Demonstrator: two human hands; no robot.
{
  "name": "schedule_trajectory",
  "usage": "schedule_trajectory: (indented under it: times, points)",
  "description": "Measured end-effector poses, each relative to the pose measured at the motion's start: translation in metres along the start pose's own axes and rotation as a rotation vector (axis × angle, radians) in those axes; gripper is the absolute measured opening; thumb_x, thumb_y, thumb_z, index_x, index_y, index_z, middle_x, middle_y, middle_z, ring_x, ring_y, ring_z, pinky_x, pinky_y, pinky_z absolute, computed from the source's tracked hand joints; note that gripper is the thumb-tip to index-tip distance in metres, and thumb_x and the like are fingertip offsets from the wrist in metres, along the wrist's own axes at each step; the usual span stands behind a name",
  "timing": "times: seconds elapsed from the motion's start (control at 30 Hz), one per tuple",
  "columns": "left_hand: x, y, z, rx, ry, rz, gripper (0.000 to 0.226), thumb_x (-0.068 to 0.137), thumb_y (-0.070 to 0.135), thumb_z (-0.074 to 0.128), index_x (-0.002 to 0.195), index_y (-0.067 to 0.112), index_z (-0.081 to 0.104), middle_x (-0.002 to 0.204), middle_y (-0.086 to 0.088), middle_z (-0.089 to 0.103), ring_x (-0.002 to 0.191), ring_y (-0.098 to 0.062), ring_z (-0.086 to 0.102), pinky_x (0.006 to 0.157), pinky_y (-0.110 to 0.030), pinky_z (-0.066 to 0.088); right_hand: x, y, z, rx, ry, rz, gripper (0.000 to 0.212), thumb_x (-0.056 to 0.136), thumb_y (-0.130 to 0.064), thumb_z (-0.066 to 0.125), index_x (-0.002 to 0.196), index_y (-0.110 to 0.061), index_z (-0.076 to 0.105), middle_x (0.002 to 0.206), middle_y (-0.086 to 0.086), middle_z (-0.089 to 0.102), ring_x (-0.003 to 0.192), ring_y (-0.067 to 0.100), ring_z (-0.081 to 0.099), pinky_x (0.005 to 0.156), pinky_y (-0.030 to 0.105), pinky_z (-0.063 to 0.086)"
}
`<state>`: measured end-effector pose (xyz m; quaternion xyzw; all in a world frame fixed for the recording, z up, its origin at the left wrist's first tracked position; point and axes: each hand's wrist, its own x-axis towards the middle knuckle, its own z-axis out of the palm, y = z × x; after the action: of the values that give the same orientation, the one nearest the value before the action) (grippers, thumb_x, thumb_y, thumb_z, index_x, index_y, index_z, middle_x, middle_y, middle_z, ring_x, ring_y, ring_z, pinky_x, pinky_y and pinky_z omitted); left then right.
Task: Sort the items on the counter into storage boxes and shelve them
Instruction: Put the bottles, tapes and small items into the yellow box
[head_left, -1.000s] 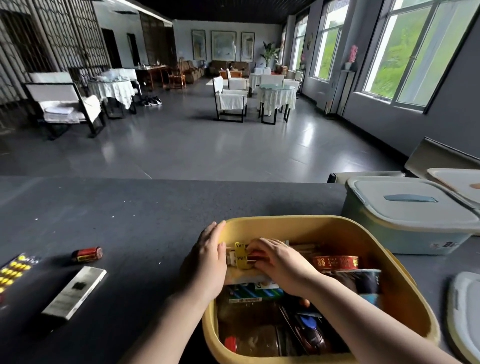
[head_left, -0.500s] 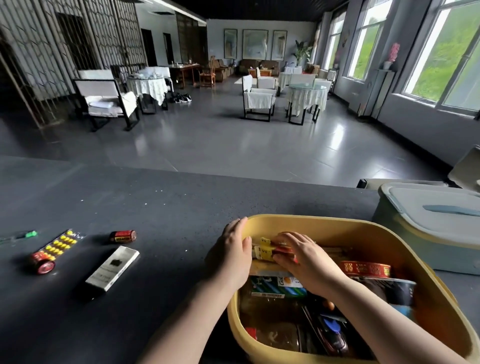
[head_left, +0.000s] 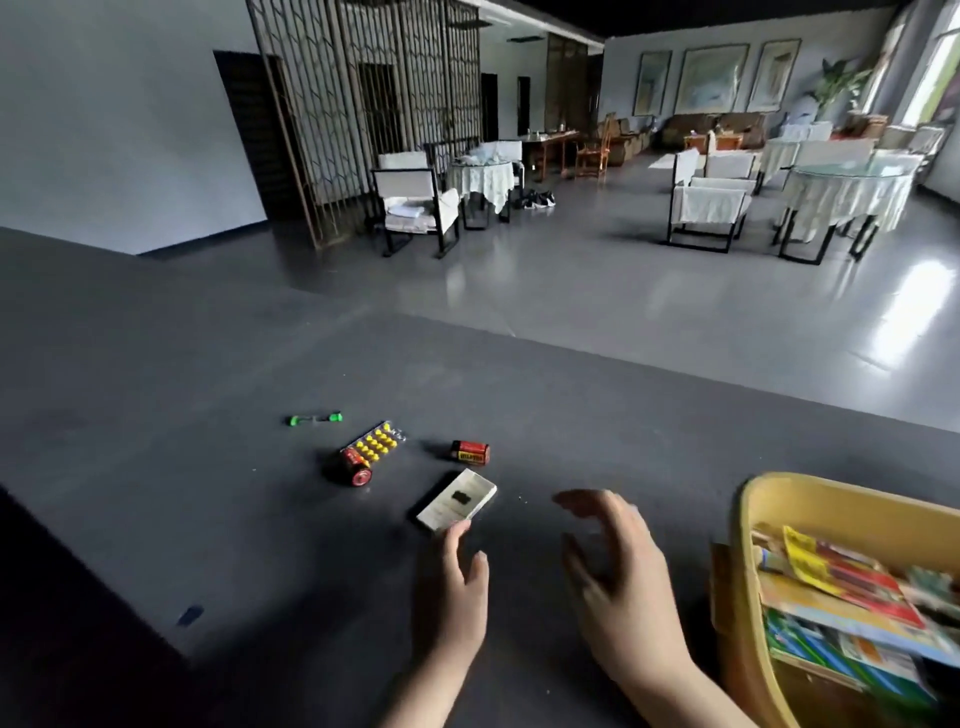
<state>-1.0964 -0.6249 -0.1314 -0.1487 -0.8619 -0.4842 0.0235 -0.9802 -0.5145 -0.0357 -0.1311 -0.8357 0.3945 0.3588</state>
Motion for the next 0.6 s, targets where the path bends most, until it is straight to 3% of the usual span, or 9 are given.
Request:
schedule_trajectory:
  times: [0.13, 0.3, 0.4, 0.5, 0.6]
  points:
    - [0.023, -0.043, -0.029, 0.083, 0.037, -0.043, 0.045, 0.078, -0.004, 0.071, 0.121, -0.004, 0.058, 0.132, -0.021, 0.053, 0.125, -0.036, 0.049, 0.107, -0.044, 0.035, -0.006, 0.043, 0.063, -0.034, -0.045, 0.277, 0.031, 0.079, 0.001, 0.065, 0.098, -0.023, 0.063, 0.095, -0.016, 0.059, 0.096, 0.02, 0.059, 0.082, 0.039, 0.05]
    - [0.057, -0.066, -0.043, 0.177, -0.07, 0.0, 0.052, 0.082, 0.014, 0.072, 0.13, 0.003, 0.054, 0.141, -0.017, 0.046, 0.133, -0.031, 0.041, 0.111, -0.04, 0.029, 0.026, 0.064, 0.103, -0.172, -0.075, 0.281, 0.029, 0.082, -0.006, 0.063, 0.107, -0.019, 0.062, 0.104, -0.009, 0.06, 0.102, 0.018, 0.054, 0.082, 0.028, 0.042]
    - [0.079, -0.06, -0.034, 0.201, -0.141, 0.127, 0.061, 0.081, 0.033, 0.071, 0.133, 0.006, 0.052, 0.142, -0.015, 0.044, 0.132, -0.029, 0.042, 0.11, -0.039, 0.031, 0.05, 0.067, 0.125, -0.239, -0.096, 0.291, 0.031, 0.084, -0.01, 0.062, 0.113, -0.02, 0.059, 0.113, -0.005, 0.06, 0.108, 0.018, 0.051, 0.085, 0.029, 0.042]
    - [0.099, -0.049, -0.013, 0.302, -0.222, 0.285, 0.069, 0.079, 0.059, 0.054, 0.136, 0.021, 0.046, 0.144, -0.001, 0.041, 0.129, -0.017, 0.043, 0.105, -0.034, 0.034, 0.075, 0.071, 0.144, -0.342, -0.163, 0.266, 0.04, 0.086, -0.018, 0.061, 0.125, -0.024, 0.053, 0.126, -0.005, 0.054, 0.118, 0.017, 0.045, 0.094, 0.029, 0.04]
    - [0.109, -0.048, 0.006, 0.521, -0.228, 0.378, 0.066, 0.083, 0.065, 0.039, 0.14, 0.032, 0.035, 0.146, 0.009, 0.036, 0.134, -0.01, 0.034, 0.108, -0.029, 0.028, 0.101, 0.079, 0.163, -0.47, -0.269, 0.201, 0.053, 0.087, -0.027, 0.059, 0.137, -0.03, 0.041, 0.141, -0.007, 0.043, 0.131, 0.016, 0.036, 0.104, 0.03, 0.034]
